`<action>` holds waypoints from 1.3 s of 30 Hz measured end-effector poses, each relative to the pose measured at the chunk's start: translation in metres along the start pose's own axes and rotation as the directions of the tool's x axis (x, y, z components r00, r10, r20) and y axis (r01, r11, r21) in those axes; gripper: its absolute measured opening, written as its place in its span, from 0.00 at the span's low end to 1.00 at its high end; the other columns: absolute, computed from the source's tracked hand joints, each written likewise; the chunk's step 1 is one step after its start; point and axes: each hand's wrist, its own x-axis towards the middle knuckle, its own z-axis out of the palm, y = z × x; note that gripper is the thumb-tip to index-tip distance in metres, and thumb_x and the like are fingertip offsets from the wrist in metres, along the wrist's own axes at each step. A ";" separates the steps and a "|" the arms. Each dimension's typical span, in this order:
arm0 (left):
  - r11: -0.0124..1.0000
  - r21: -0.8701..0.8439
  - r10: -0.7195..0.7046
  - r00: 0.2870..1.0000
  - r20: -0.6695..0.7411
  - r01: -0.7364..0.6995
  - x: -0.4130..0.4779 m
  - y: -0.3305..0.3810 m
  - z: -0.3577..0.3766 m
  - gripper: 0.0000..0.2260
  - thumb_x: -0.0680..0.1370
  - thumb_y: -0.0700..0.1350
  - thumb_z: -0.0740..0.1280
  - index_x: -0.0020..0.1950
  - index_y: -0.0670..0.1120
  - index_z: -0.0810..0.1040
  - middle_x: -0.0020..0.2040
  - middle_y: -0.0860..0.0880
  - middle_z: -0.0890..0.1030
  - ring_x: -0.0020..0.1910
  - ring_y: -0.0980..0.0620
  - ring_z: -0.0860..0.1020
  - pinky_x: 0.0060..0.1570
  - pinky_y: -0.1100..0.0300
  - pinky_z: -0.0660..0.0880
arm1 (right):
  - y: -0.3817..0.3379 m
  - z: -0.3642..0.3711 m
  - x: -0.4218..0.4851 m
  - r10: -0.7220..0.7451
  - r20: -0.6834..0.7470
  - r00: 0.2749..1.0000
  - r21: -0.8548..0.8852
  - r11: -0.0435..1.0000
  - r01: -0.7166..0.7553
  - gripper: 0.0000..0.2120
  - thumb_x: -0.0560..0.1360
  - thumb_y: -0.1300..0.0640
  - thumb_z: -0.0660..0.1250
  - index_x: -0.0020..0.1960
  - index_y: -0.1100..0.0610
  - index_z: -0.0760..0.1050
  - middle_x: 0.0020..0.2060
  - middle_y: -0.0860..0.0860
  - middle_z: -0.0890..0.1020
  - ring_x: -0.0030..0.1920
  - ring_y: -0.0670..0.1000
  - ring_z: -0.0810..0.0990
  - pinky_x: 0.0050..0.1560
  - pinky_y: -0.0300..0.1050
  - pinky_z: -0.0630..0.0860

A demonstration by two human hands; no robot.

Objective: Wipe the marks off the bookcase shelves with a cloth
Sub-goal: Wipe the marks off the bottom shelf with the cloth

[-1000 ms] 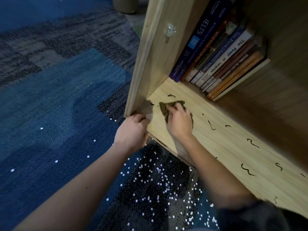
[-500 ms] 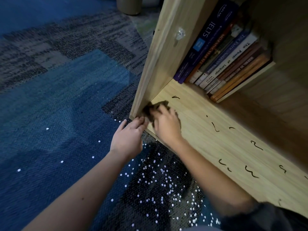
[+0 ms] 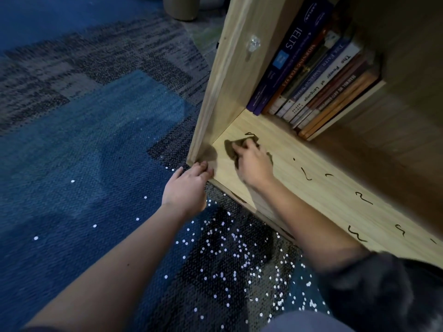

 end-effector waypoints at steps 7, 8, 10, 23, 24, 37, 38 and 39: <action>1.000 -0.006 0.006 1.000 -0.026 -0.007 0.001 -0.002 0.003 0.28 0.77 0.40 0.56 0.76 0.50 0.53 0.77 0.54 0.51 0.75 0.56 0.50 0.73 0.56 0.47 | -0.024 0.014 -0.024 -0.137 -0.033 0.990 0.055 0.989 0.138 0.21 0.77 0.58 0.58 0.68 0.47 0.68 0.64 0.50 0.68 0.58 0.57 0.67 0.58 0.53 0.70; 1.000 -0.011 0.020 1.000 -0.016 -0.020 -0.001 -0.004 0.002 0.28 0.77 0.40 0.57 0.77 0.51 0.53 0.77 0.55 0.51 0.75 0.57 0.49 0.73 0.56 0.46 | -0.017 0.011 -0.015 -0.102 -0.036 0.994 0.061 0.993 0.104 0.21 0.77 0.59 0.59 0.69 0.46 0.67 0.65 0.50 0.68 0.59 0.56 0.67 0.60 0.53 0.69; 0.998 -0.006 0.058 0.998 -0.022 -0.058 -0.005 -0.010 0.000 0.29 0.77 0.41 0.59 0.76 0.52 0.54 0.77 0.56 0.51 0.75 0.58 0.51 0.73 0.56 0.44 | -0.010 0.002 0.009 0.054 -0.015 0.998 0.082 0.995 -0.053 0.22 0.77 0.60 0.59 0.69 0.47 0.67 0.66 0.51 0.66 0.62 0.58 0.66 0.62 0.55 0.68; 0.999 0.016 0.035 0.990 -0.136 -0.033 -0.017 -0.042 -0.001 0.31 0.75 0.37 0.60 0.76 0.47 0.53 0.76 0.50 0.57 0.75 0.51 0.54 0.72 0.55 0.51 | -0.030 0.011 -0.013 -0.053 -0.056 0.997 0.176 0.982 0.062 0.18 0.78 0.58 0.55 0.66 0.47 0.71 0.61 0.49 0.72 0.57 0.54 0.67 0.58 0.50 0.68; 0.999 0.026 0.051 0.989 -0.136 -0.048 -0.015 -0.040 0.001 0.32 0.74 0.37 0.60 0.76 0.47 0.53 0.76 0.50 0.56 0.75 0.51 0.55 0.72 0.55 0.51 | -0.034 0.011 -0.010 -0.022 -0.059 0.998 0.126 0.992 0.030 0.19 0.78 0.57 0.56 0.67 0.47 0.70 0.64 0.50 0.70 0.58 0.56 0.66 0.58 0.51 0.68; 0.962 -0.021 0.268 0.953 -0.143 -0.274 0.011 0.001 0.022 0.23 0.75 0.40 0.63 0.70 0.41 0.68 0.68 0.43 0.71 0.66 0.42 0.70 0.68 0.49 0.64 | 0.027 0.010 -0.104 0.328 -0.094 0.940 0.137 0.939 -0.314 0.21 0.77 0.60 0.57 0.69 0.51 0.67 0.65 0.49 0.69 0.58 0.55 0.68 0.63 0.54 0.69; 0.963 -0.008 0.267 0.954 -0.137 -0.271 0.019 0.002 0.021 0.22 0.76 0.42 0.61 0.71 0.42 0.68 0.68 0.44 0.71 0.66 0.43 0.69 0.68 0.49 0.64 | 0.013 0.010 -0.101 0.251 -0.073 0.965 0.132 0.962 -0.240 0.21 0.77 0.60 0.57 0.70 0.51 0.67 0.66 0.49 0.68 0.58 0.55 0.68 0.63 0.54 0.68; 0.964 0.000 0.264 0.957 -0.120 -0.265 0.027 0.005 0.020 0.21 0.77 0.44 0.60 0.71 0.44 0.67 0.69 0.44 0.71 0.67 0.43 0.69 0.68 0.50 0.63 | 0.001 0.010 -0.100 0.157 -0.060 0.986 0.109 0.983 -0.150 0.21 0.77 0.59 0.57 0.70 0.50 0.66 0.66 0.50 0.67 0.59 0.56 0.67 0.63 0.54 0.68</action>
